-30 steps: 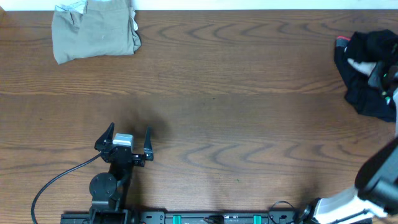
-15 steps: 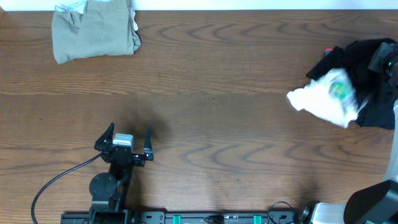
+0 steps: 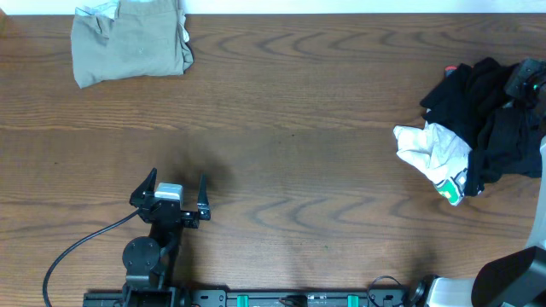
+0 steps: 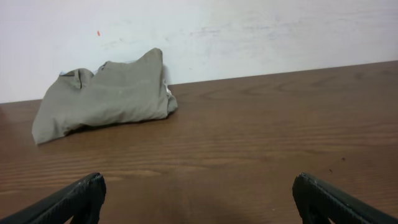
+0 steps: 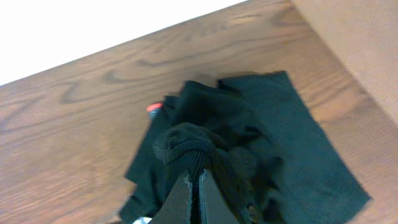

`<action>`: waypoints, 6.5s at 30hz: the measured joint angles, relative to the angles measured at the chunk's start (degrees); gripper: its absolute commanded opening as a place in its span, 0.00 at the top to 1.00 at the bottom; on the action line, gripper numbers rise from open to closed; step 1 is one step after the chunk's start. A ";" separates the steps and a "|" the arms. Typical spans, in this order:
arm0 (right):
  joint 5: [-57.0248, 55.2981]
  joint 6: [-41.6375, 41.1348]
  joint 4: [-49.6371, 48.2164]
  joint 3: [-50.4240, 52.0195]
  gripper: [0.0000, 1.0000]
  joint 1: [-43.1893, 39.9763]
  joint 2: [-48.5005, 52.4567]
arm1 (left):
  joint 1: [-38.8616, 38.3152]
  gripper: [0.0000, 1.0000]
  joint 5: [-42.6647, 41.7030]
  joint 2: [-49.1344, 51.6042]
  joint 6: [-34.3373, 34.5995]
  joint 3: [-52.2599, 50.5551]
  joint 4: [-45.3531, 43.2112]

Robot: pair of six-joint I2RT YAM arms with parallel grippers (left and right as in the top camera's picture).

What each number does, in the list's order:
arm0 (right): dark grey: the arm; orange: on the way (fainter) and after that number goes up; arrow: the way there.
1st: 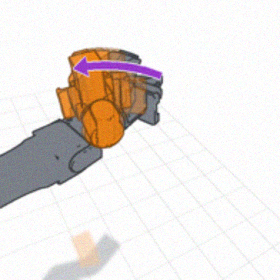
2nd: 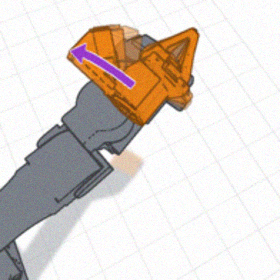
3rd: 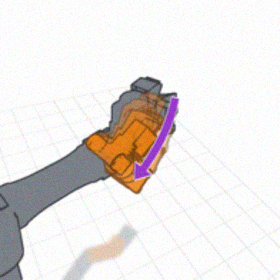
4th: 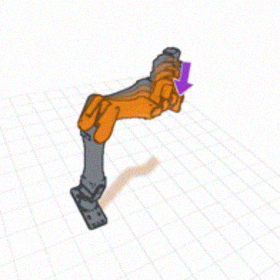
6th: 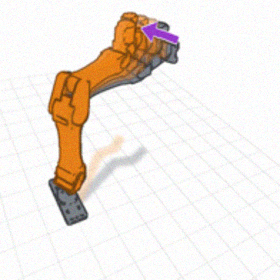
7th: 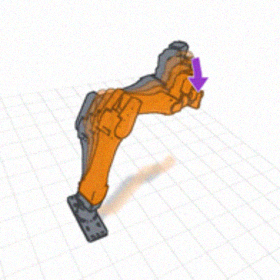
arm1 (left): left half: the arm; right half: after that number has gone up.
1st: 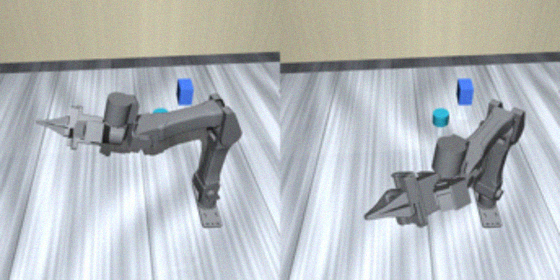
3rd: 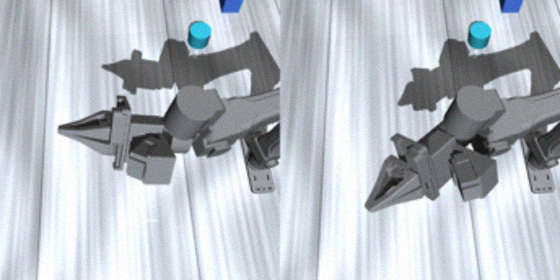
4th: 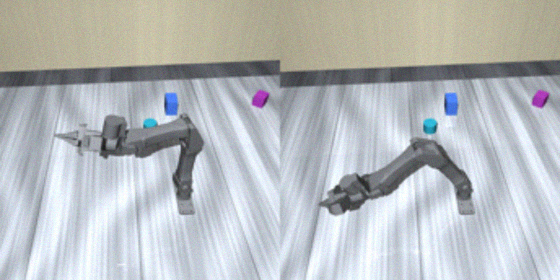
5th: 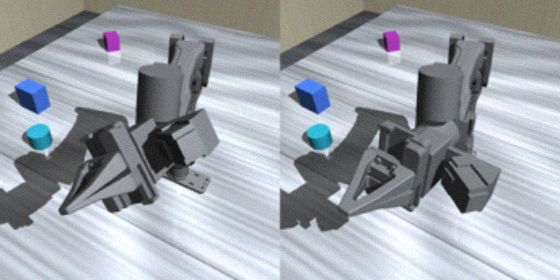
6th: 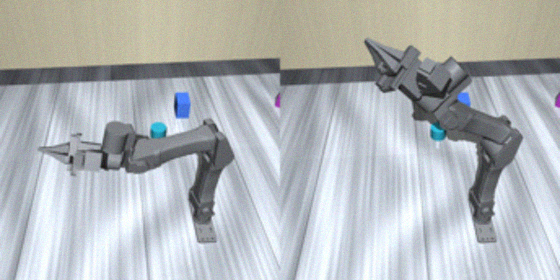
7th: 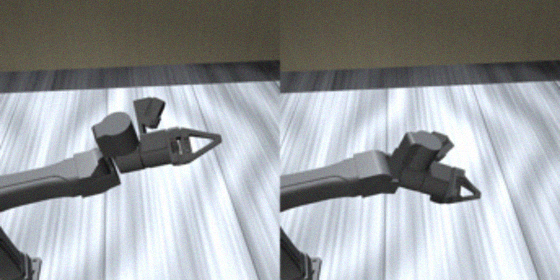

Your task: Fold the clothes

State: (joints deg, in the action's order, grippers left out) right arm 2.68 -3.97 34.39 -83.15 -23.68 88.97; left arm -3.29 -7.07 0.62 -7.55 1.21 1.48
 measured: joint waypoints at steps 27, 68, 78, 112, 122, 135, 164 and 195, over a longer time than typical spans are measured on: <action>13.20 -7.32 -17.14 -0.04 0.99 38.66 0.00 | 0.00 0.02 0.00 0.00 0.00 0.00 0.00; -11.08 -19.82 35.71 -0.66 0.25 22.93 -7.91 | 0.00 0.02 0.00 0.00 0.00 0.00 0.00; -11.28 -26.62 28.26 13.05 0.15 20.72 -7.82 | 0.00 0.02 0.00 0.00 0.00 0.00 0.02; -14.10 -31.15 7.04 30.91 0.99 14.53 4.39 | 0.02 0.02 0.00 0.00 0.00 0.00 0.00; -14.69 -25.42 18.40 11.80 0.99 10.14 -3.23 | 0.02 0.02 0.00 0.00 0.00 0.00 0.02; -15.93 -22.71 6.88 5.84 0.99 -3.72 -4.55 | 0.00 0.02 0.00 0.00 0.00 0.00 0.02; -3.48 -19.47 5.49 3.89 0.01 -12.70 2.75 | 0.00 0.02 0.00 0.00 0.00 0.00 0.02; -7.89 -19.89 15.58 5.03 0.14 -7.08 20.06 | 0.02 0.02 0.00 0.00 0.00 0.00 0.00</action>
State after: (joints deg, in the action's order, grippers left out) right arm -5.21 -23.86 49.98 -78.13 -30.76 109.03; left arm -3.27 -7.07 0.62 -7.55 1.21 1.48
